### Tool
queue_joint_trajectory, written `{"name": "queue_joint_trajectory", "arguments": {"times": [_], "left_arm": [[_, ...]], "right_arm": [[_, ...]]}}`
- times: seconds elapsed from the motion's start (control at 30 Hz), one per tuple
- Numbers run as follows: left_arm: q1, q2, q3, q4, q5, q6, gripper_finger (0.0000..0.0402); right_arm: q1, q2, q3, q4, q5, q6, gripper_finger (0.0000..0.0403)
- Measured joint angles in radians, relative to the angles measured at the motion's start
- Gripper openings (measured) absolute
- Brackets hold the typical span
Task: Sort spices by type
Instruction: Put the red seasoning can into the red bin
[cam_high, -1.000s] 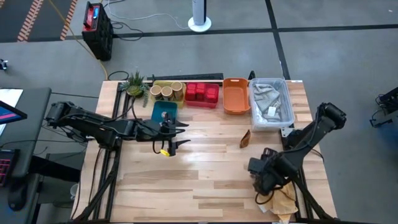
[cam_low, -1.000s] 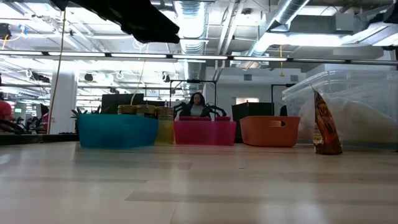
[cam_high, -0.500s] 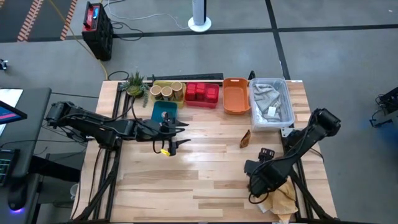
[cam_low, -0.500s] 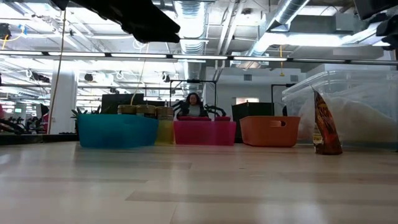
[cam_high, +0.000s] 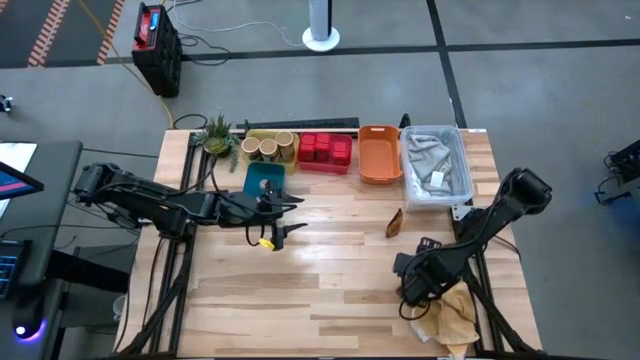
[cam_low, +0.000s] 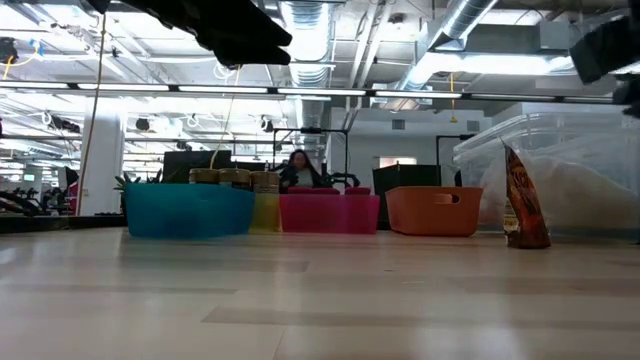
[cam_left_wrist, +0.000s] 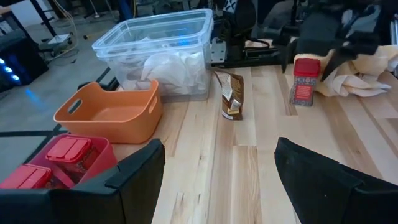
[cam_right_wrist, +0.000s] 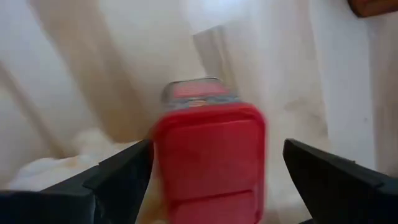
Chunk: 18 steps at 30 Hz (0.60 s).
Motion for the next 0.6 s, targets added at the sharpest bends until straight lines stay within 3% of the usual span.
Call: {"name": "queue_joint_trajectory", "arguments": {"times": [0.2, 0.47, 0.6], "left_arm": [[-0.001, -0.008, 0.000, 0.000, -0.001, 0.000, 0.0288], [-0.008, -0.161, 0.000, -0.007, -0.042, -0.004, 0.0288], [-0.007, -0.237, 0.000, -0.007, -0.045, 0.009, 0.0288]], "right_arm": [[-0.026, -0.029, -0.072, 0.073, -0.007, -0.027, 0.0371], [-0.088, -0.029, -0.081, 0.103, -0.046, -0.112, 0.0243], [-0.137, -0.028, -0.061, 0.104, -0.057, -0.155, 0.0232]]}}
